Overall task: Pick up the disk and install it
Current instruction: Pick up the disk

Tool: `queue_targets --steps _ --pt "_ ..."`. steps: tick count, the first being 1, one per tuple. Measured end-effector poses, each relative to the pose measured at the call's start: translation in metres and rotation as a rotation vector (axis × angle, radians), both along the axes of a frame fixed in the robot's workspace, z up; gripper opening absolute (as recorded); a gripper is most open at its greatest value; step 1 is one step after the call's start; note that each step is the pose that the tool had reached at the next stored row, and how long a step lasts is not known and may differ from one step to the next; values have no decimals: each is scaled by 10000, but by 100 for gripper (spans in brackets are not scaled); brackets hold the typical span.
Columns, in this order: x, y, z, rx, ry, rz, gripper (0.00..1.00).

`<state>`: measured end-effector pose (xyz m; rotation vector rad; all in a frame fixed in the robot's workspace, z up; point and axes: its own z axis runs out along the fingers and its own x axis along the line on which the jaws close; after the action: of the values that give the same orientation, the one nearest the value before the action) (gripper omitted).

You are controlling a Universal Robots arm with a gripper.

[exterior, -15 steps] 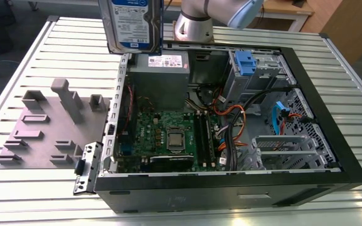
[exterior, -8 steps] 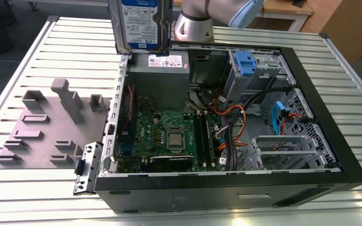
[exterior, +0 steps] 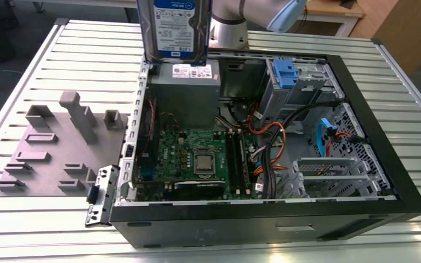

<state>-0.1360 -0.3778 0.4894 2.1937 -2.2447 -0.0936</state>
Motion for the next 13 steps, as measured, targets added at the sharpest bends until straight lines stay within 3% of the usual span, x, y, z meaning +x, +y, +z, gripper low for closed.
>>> queue_targets --steps 13 --pt "290 0 -12 0 0 0 35"
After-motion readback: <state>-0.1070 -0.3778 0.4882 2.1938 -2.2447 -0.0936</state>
